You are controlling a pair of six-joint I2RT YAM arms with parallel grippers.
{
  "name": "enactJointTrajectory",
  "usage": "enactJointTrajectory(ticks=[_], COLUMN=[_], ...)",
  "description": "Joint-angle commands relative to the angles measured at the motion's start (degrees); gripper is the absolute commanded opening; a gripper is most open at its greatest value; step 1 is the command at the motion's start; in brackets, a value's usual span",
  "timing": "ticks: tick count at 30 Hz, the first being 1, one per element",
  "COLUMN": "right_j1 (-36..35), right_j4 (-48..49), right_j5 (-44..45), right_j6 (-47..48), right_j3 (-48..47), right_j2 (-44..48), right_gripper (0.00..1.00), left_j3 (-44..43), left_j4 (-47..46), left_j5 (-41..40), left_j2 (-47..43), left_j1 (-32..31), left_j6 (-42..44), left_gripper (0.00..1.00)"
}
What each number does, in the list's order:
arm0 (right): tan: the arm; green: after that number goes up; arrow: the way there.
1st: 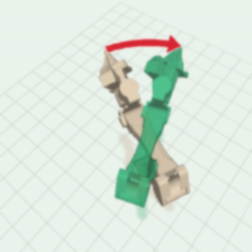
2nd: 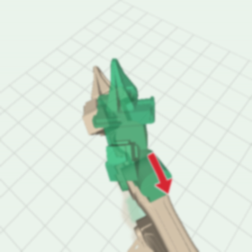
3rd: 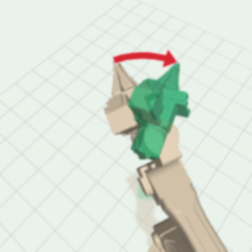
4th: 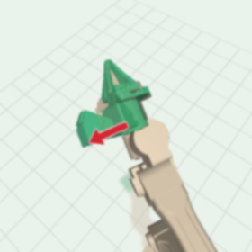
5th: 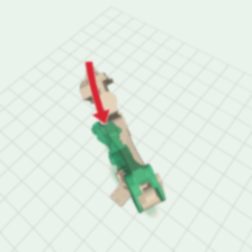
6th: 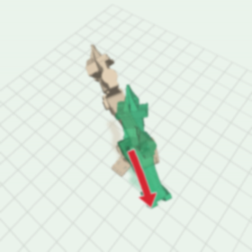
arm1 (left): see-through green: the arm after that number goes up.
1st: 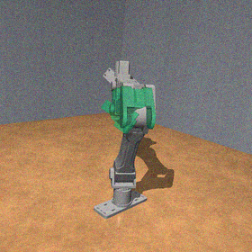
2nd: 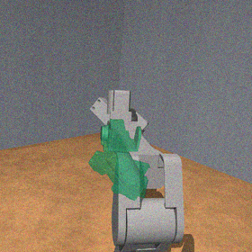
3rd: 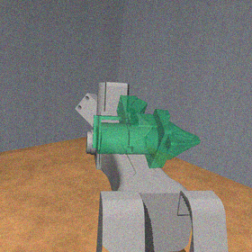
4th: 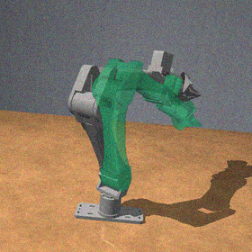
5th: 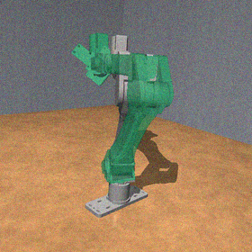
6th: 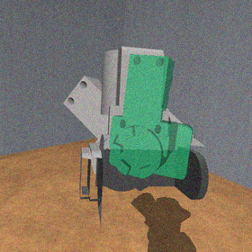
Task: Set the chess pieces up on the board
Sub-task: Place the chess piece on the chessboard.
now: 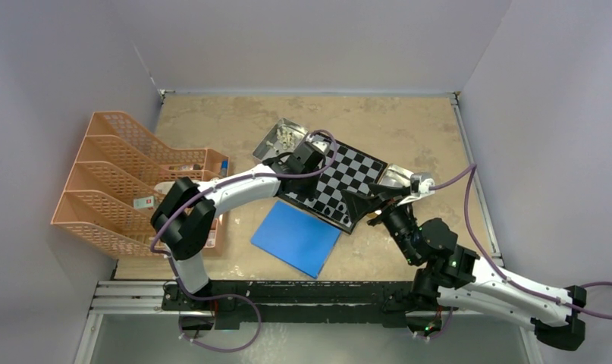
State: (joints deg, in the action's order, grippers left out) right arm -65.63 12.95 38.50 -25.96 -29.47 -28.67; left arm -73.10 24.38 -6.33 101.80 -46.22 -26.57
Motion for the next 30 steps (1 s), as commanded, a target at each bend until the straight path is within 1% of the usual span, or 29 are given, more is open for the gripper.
enactJointTrajectory(ticks=[1, 4, 9, 13, 19, 30], right_j1=[-0.20, -0.20, -0.19, -0.20, -0.20, -0.20], right_j4=[1.18, 0.65, -0.55, -0.59, -0.12, -0.46], right_j5=[1.23, 1.27, 0.67, 0.95, 0.47, 0.61], right_j6=[-0.52, -0.57, -1.26, -1.02, -0.76, -0.85], right_j3=[0.40, 0.21, 0.03, 0.08, 0.29, 0.55], right_j2=[0.54, 0.45, 0.32, -0.13, -0.73, -1.13], right_gripper=[0.99, 0.99, 0.99, 0.99, 0.99, 0.99], left_j3=[0.67, 1.15, 1.02, 1.16, 0.24, 0.07], left_j4=[-2.20, -3.76, -3.53, -2.29, -0.47, 0.25], left_j5=[-1.66, -0.50, -0.66, -2.14, -4.78, -7.77], left_j2=[0.37, 0.69, 1.79, 2.45, 3.09, 3.19], left_j1=[-0.29, -0.72, -1.41, -1.75, -2.43, -2.91], left_j6=[-0.93, 0.40, 0.35, 0.07, 0.29, 0.75], left_gripper=[0.08, 0.09, 0.09, 0.10, 0.14, 0.13])
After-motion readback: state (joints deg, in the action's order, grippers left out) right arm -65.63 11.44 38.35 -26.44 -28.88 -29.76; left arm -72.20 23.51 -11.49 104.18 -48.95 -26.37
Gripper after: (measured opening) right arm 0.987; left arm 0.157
